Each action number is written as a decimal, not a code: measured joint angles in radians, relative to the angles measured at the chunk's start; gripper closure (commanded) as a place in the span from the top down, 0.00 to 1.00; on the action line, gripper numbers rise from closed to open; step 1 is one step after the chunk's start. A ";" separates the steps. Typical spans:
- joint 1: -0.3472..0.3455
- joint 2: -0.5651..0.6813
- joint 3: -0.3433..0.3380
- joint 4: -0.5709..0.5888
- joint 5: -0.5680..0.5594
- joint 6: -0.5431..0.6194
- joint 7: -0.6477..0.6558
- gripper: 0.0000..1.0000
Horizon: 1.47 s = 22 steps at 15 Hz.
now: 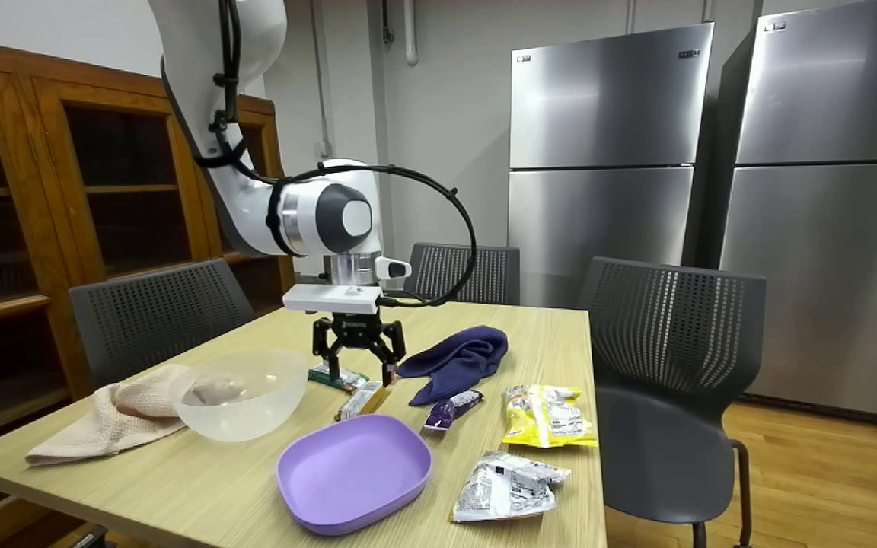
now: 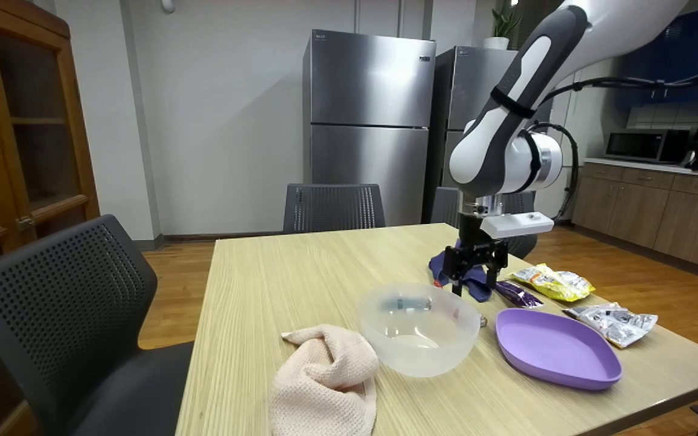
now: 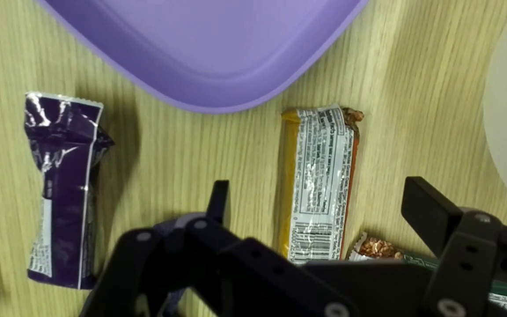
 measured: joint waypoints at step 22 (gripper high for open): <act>0.003 0.111 0.003 0.082 -0.006 0.000 -0.033 0.42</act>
